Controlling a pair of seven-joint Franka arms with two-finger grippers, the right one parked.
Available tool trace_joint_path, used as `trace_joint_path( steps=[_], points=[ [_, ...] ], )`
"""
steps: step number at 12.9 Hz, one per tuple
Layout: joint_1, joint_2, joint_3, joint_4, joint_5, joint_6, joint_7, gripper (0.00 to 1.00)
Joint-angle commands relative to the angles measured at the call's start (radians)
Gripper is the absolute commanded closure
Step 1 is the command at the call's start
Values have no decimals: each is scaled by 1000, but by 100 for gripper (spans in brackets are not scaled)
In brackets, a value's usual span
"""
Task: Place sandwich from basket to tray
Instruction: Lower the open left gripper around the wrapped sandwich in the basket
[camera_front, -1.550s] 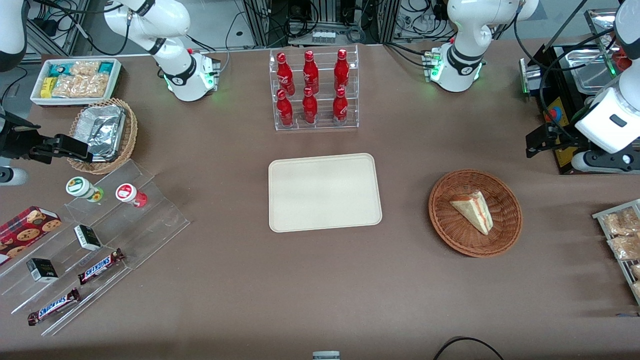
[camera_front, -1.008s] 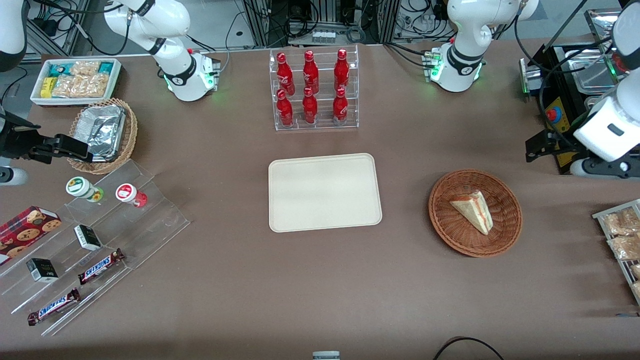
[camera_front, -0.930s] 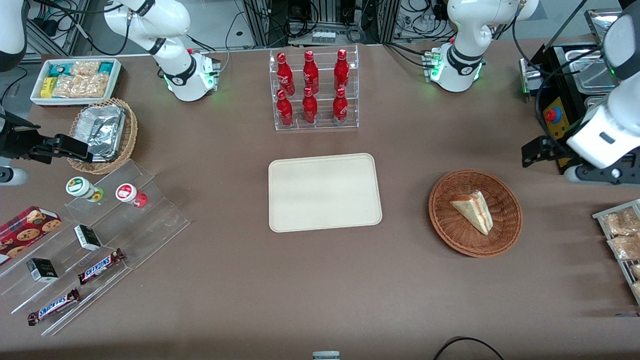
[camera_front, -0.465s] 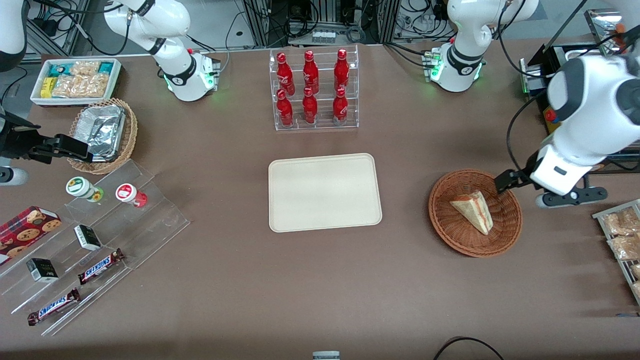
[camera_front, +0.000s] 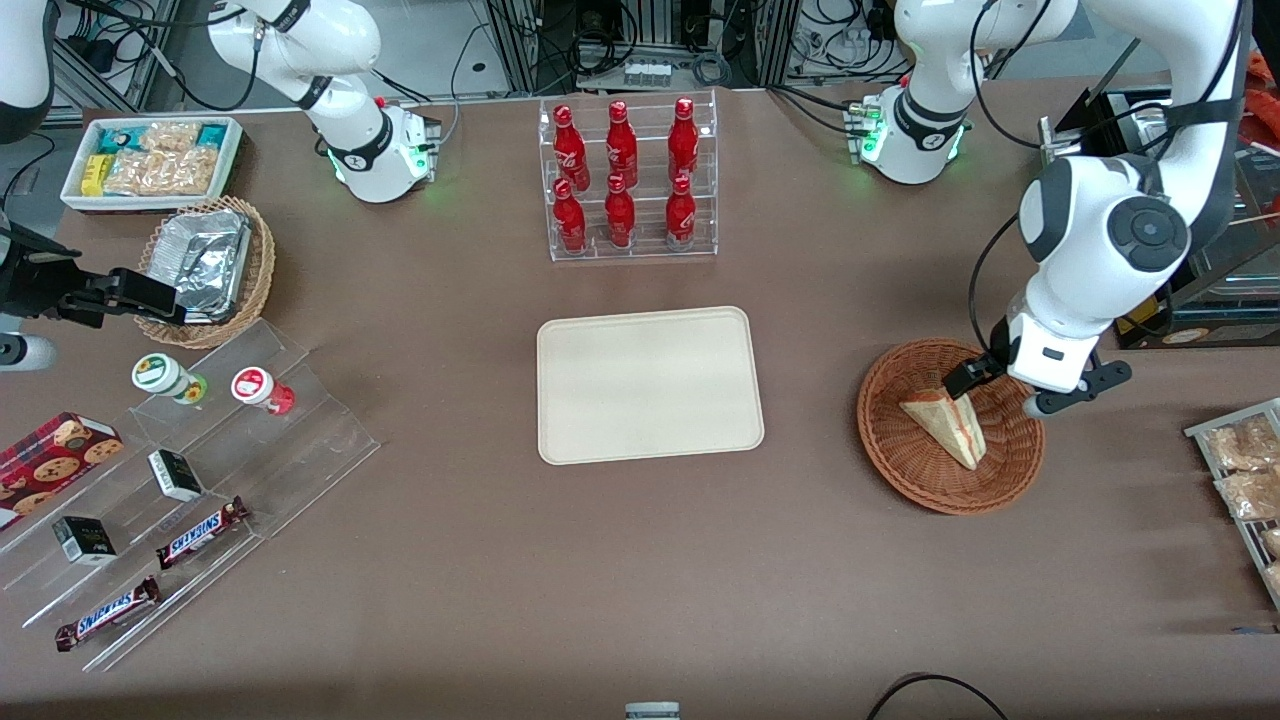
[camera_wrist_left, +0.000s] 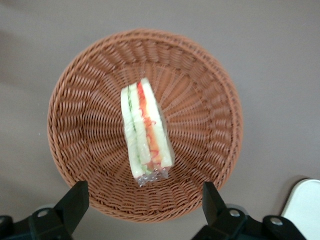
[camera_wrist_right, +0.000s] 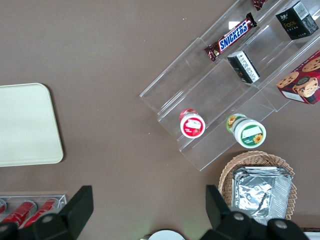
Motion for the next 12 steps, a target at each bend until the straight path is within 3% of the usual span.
trace_joint_path(
  steps=[1, 12],
  points=[
    [-6, 23, 4, -17, 11, 58, -61, 0],
    [0, 190, 7, -71, 13, 282, -84, 0]
  ],
)
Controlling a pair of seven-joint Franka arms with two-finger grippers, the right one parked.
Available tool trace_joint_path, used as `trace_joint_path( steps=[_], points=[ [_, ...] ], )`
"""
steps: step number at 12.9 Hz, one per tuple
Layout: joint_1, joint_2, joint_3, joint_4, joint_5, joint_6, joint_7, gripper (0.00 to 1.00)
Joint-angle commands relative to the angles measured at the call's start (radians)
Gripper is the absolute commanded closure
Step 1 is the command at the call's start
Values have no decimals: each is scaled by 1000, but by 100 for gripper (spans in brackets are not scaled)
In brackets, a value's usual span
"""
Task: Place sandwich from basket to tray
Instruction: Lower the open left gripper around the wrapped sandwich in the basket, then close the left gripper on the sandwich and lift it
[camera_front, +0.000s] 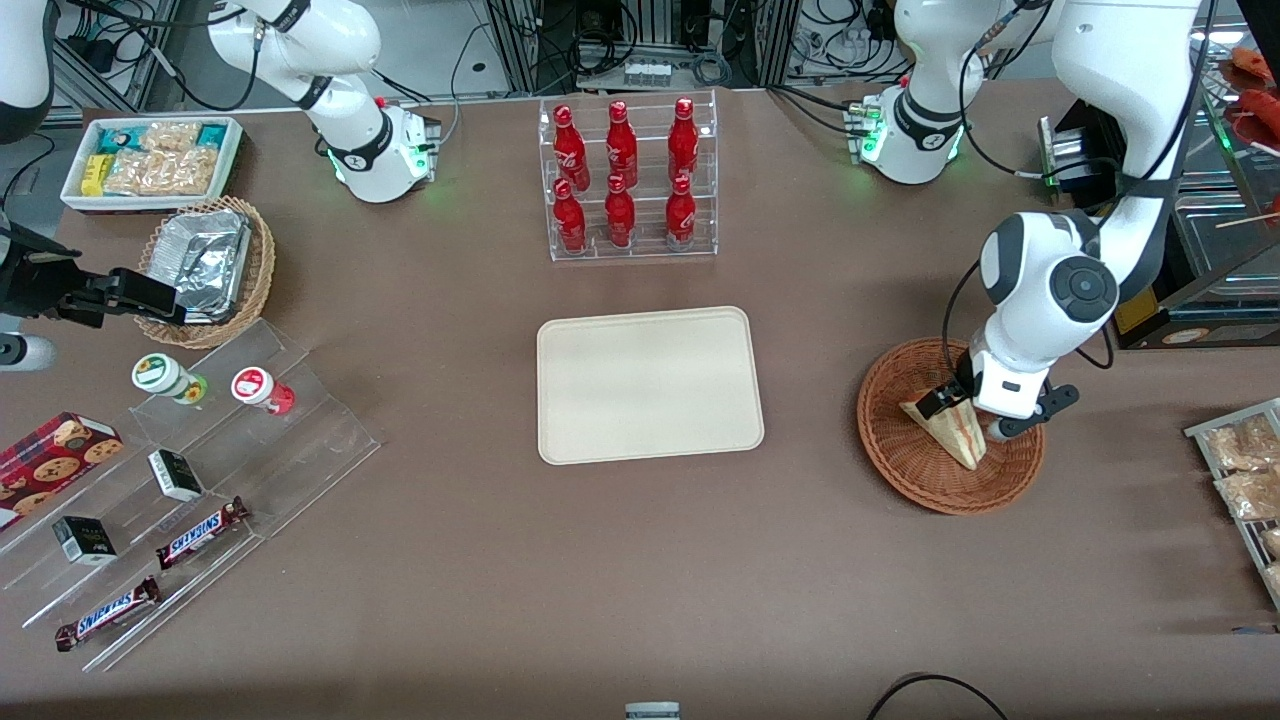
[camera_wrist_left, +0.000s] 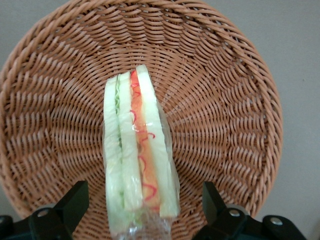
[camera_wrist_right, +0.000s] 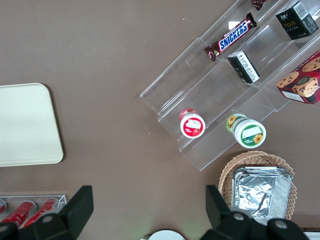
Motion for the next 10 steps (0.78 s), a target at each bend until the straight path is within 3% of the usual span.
trace_joint_path(
  steps=[1, 3, 4, 5, 7, 10],
  points=[
    [4, 26, 5, -28, 13, 80, -24, 2],
    [4, 35, 6, -25, 13, 88, -24, 14],
    [4, 32, 6, -23, 11, 87, -25, 26],
    [4, 29, 6, -22, 13, 85, -31, 48],
    [4, 22, 6, -20, 13, 81, -33, 69],
    [4, -24, 8, -9, 17, 32, -30, 76]
  ],
)
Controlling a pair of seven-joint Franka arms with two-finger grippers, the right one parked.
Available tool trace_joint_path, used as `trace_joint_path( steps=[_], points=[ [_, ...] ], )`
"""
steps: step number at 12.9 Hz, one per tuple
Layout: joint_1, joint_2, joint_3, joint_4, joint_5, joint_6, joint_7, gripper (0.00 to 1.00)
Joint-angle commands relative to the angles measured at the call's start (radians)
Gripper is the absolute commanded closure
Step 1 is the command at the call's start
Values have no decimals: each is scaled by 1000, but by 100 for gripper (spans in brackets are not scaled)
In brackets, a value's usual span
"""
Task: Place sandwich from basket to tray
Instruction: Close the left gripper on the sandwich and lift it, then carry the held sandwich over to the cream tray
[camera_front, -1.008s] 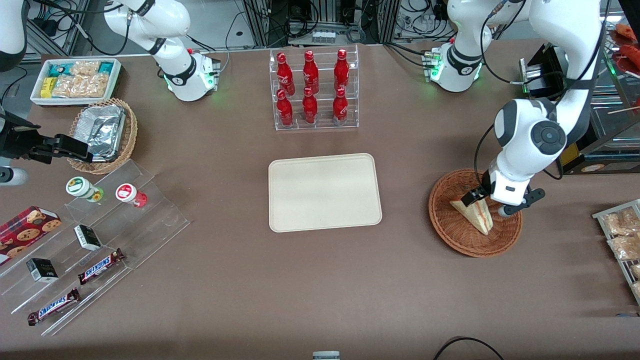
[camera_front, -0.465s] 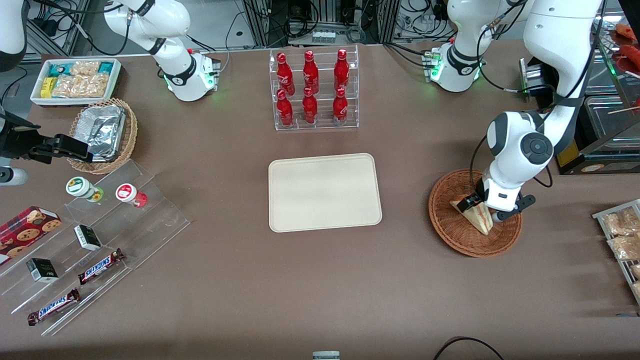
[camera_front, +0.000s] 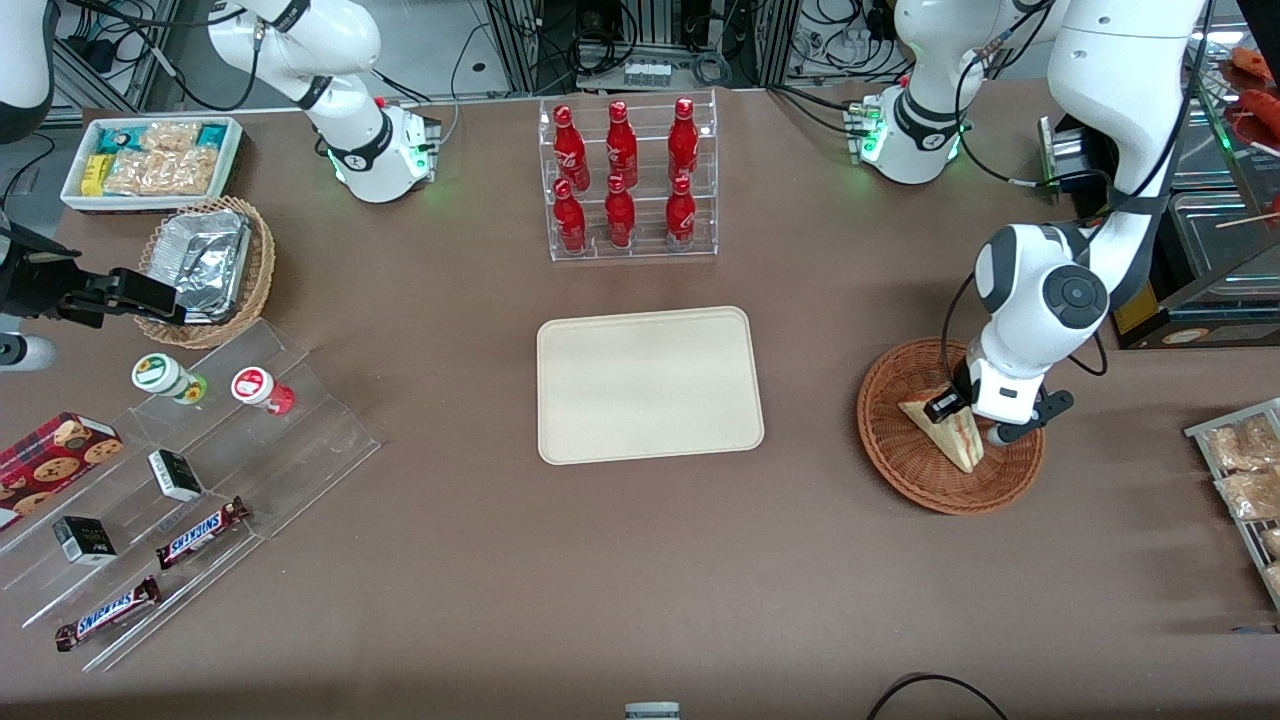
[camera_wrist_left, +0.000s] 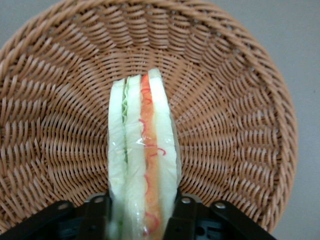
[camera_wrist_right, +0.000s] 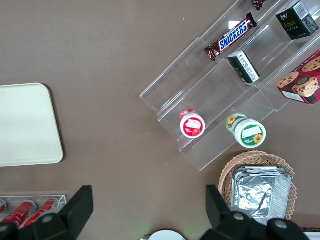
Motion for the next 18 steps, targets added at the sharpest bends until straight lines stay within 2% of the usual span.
trace_joint_path(
  steps=[1, 5, 8, 12, 18],
  points=[
    [0, -71, 1, 26, 19, -82, -18, 76],
    [-16, -91, -11, 286, 31, -449, -22, 76],
    [-98, -68, -33, 498, 30, -640, -27, 76],
    [-273, -18, -34, 613, 26, -686, -47, 75],
    [-498, 213, -34, 784, 23, -677, -94, 75]
  ],
)
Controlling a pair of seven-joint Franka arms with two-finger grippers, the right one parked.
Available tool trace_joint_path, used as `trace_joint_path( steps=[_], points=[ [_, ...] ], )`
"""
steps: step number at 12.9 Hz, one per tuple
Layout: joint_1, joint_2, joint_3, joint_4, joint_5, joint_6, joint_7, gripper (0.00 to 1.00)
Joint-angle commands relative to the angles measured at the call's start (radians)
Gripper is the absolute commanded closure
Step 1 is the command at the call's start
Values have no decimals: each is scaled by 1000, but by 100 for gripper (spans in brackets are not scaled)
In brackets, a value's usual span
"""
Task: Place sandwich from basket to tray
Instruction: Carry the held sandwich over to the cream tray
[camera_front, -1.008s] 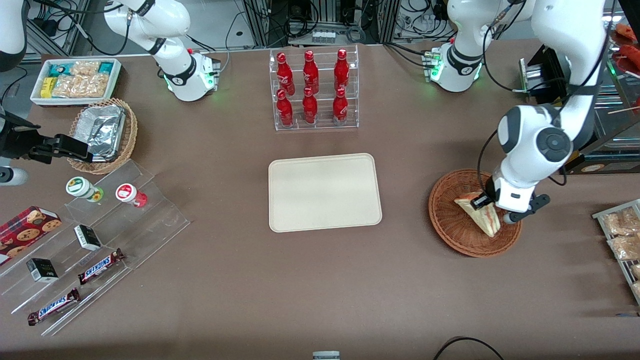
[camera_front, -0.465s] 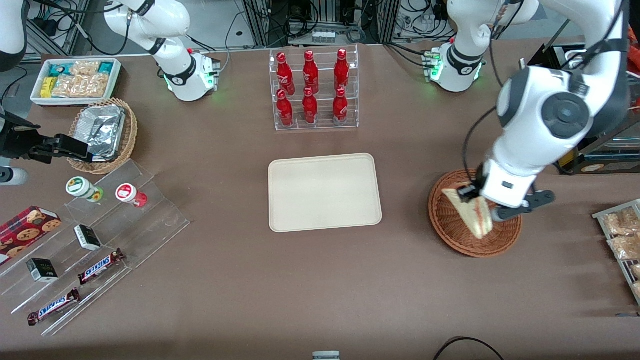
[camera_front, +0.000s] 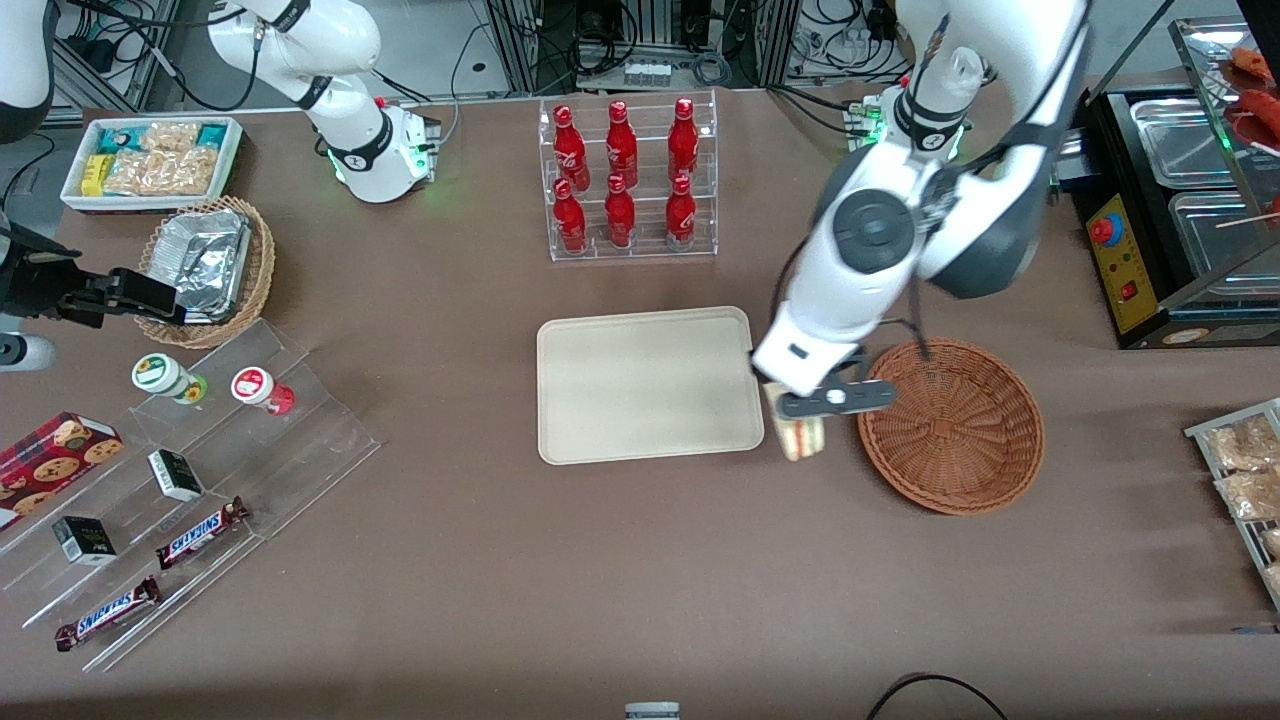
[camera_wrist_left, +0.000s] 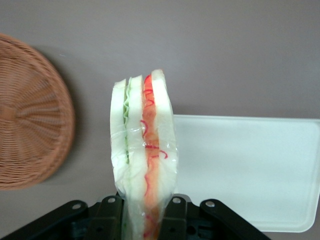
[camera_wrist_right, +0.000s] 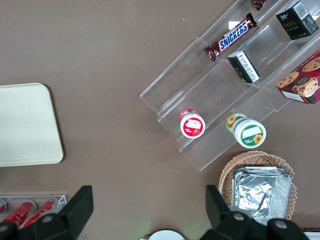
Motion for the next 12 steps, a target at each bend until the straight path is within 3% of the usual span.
trace_joint_path(
  steps=[1, 4, 12],
  points=[
    [-83, 149, 13, 143, 13, -15, -27, 75],
    [-152, 252, 15, 216, 15, 0, -90, 76],
    [-272, 358, 16, 210, 21, 95, -133, 76]
  ],
)
